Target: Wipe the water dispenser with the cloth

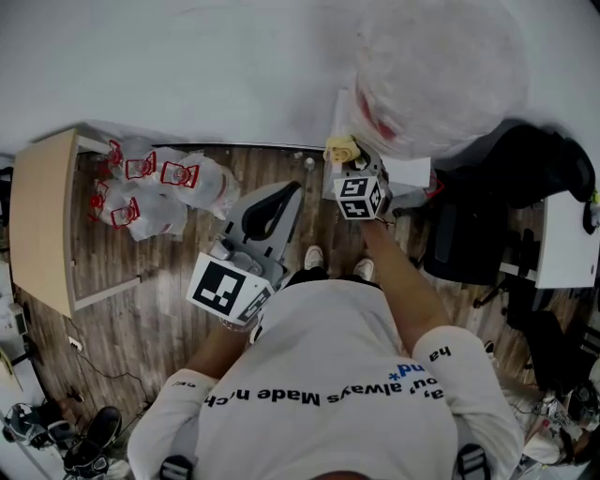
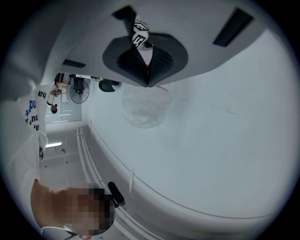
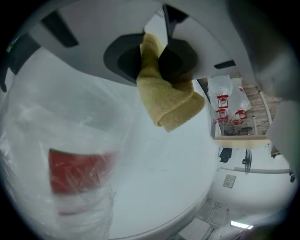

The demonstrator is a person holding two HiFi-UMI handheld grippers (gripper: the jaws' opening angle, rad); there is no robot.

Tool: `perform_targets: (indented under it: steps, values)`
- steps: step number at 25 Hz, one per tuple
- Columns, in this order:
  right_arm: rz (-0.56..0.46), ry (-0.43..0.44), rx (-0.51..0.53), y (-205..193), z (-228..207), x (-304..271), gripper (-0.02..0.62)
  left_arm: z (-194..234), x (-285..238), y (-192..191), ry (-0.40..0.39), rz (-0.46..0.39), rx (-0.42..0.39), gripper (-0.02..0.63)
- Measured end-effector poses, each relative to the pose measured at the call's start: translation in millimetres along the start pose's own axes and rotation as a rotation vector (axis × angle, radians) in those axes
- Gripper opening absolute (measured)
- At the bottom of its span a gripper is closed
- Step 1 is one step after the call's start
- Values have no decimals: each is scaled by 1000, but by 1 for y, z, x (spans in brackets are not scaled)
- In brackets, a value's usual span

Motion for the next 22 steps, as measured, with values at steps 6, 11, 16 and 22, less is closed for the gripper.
perform_targets:
  steps: [6, 11, 16, 22]
  values:
    - [64, 15, -15, -18, 2, -15, 64, 0, 3, -1, 7, 5, 0, 20]
    - [108, 15, -20, -31, 2, -26, 64, 0, 6, -1, 14, 13, -1, 20]
    - [128, 18, -14, -38, 2, -35, 64, 1, 9, -1, 21, 21, -3, 20]
    - [155, 23, -4, -45, 4, -43, 64, 3, 11, 0, 29, 23, -9, 20]
Point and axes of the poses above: the fingertips, and each gripper's own axes: x backward along the fingers, z to its left, y out of its top, the point moved 8 cm from there along x, backward along the fingers, and after that the axes turned 9 degrees about -z, right-handed, at the moved point
